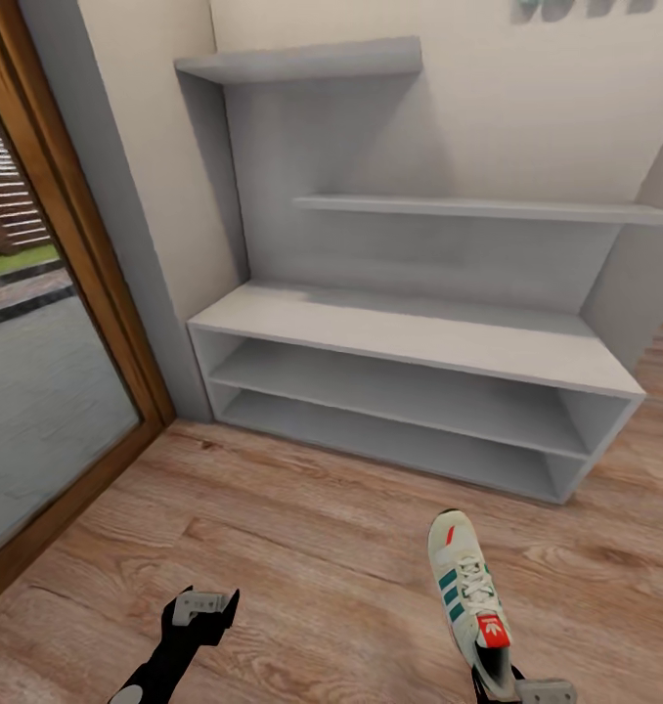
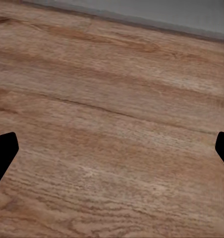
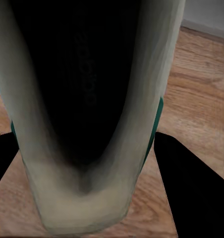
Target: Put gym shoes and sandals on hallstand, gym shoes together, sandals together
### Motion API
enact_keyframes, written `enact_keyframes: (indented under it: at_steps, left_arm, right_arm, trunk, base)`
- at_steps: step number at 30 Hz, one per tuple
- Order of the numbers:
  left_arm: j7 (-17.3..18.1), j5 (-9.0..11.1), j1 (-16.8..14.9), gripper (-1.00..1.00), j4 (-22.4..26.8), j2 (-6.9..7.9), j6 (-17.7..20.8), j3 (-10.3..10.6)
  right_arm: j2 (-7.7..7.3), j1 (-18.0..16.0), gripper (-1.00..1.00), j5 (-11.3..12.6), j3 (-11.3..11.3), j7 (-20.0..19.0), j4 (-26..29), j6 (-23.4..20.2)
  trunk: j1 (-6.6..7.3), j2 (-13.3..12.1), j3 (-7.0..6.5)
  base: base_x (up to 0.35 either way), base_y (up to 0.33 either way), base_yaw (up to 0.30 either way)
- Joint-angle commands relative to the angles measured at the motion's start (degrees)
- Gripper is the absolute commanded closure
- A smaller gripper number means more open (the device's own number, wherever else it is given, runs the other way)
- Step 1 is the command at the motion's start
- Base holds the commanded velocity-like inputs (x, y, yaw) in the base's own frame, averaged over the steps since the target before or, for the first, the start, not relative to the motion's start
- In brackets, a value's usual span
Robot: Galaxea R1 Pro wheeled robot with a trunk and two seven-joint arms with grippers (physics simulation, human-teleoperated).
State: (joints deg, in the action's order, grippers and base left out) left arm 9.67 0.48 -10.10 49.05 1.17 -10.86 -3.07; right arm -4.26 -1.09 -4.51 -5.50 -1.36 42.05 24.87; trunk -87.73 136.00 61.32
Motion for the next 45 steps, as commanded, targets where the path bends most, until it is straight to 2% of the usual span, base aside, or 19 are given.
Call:
enact_keyframes:
  at_steps: [1,13,23,43,45]
  left_arm:
    - [0.44,0.05,-0.01,-1.00,-0.01,-0.01,-0.12,-0.18]
    - [0.57,0.05,-0.02,-1.00,-0.01,-0.03,-0.12,-0.04]
    - [0.83,0.05,0.31,-1.00,2.01,0.06,-0.13,0.13]
    - [0.69,0.05,0.41,-1.00,2.46,0.15,-0.11,-0.01]
    - [0.69,0.05,0.42,-1.00,2.48,0.15,-0.12,0.00]
  right_arm:
    - [0.04,-0.03,1.00,-0.40,-0.21,-0.13,0.00,0.17]
    - [-0.25,-0.03,1.00,1.80,-0.21,-0.13,0.05,0.17]
    - [-0.31,-0.03,1.00,2.30,-0.30,-0.13,0.22,0.17]
    - [-0.31,-0.02,1.00,2.32,-0.39,-0.20,0.03,0.17]
    - [-0.31,-0.02,1.00,2.32,-0.39,-0.21,0.04,0.17]
  trunk:
    - [0.01,0.02,0.04]
    - [0.01,0.02,0.04]
    - [0.01,0.02,0.04]
    - [4.40,-8.01,-3.55]
    - [4.40,-8.01,-3.55]
  base:
    - [0.000,0.000,-0.289]
    - [0.000,0.000,-0.295]
    - [0.000,0.000,-0.300]
    - [0.000,0.000,-0.300]
    - [0.000,0.000,-0.300]
